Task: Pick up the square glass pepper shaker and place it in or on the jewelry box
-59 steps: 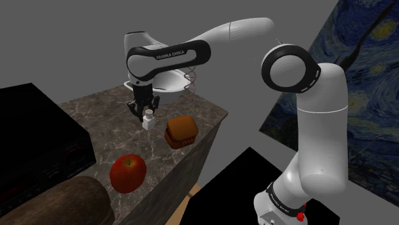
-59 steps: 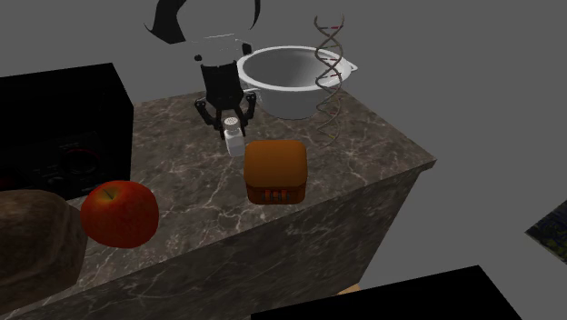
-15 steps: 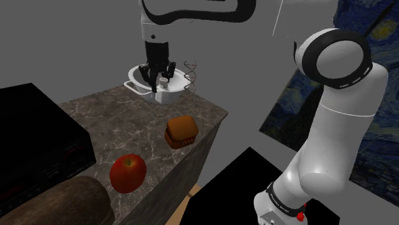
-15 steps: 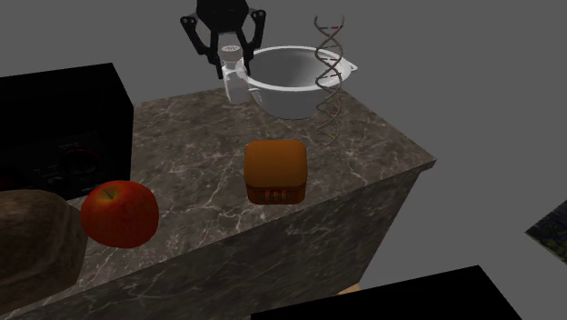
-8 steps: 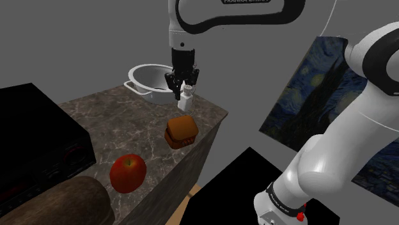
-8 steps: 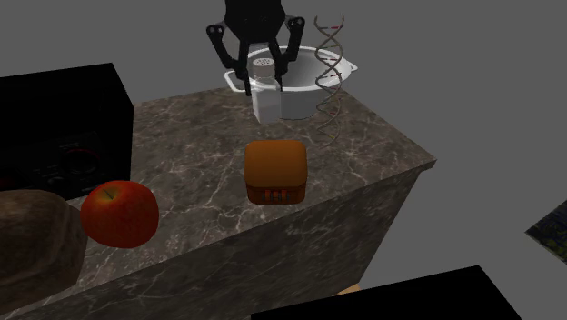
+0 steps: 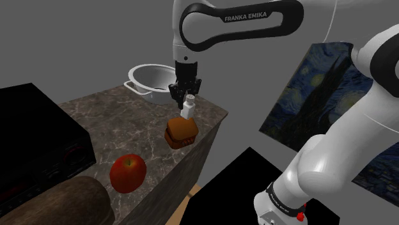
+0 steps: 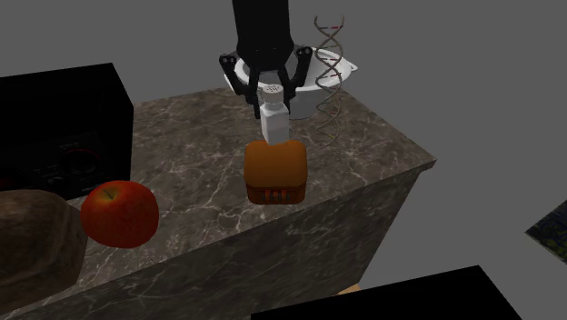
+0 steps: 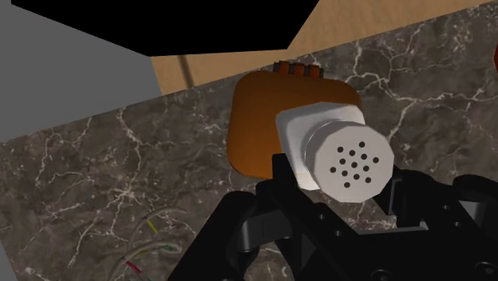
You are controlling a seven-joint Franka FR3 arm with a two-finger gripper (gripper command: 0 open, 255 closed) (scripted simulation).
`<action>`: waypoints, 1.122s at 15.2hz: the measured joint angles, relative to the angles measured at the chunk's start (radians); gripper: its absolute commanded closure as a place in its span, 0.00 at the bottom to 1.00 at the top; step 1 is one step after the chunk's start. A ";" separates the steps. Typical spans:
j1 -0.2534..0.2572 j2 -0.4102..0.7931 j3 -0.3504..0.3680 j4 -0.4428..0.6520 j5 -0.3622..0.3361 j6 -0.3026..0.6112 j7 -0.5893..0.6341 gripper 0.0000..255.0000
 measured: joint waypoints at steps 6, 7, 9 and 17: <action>0.001 0.016 0.002 -0.063 -0.002 0.079 0.002 1.00; 0.002 0.022 0.002 -0.069 -0.003 0.090 0.002 1.00; 0.001 0.024 0.002 -0.074 -0.004 0.098 0.002 1.00; 0.001 0.024 0.002 -0.076 -0.004 0.101 0.002 0.00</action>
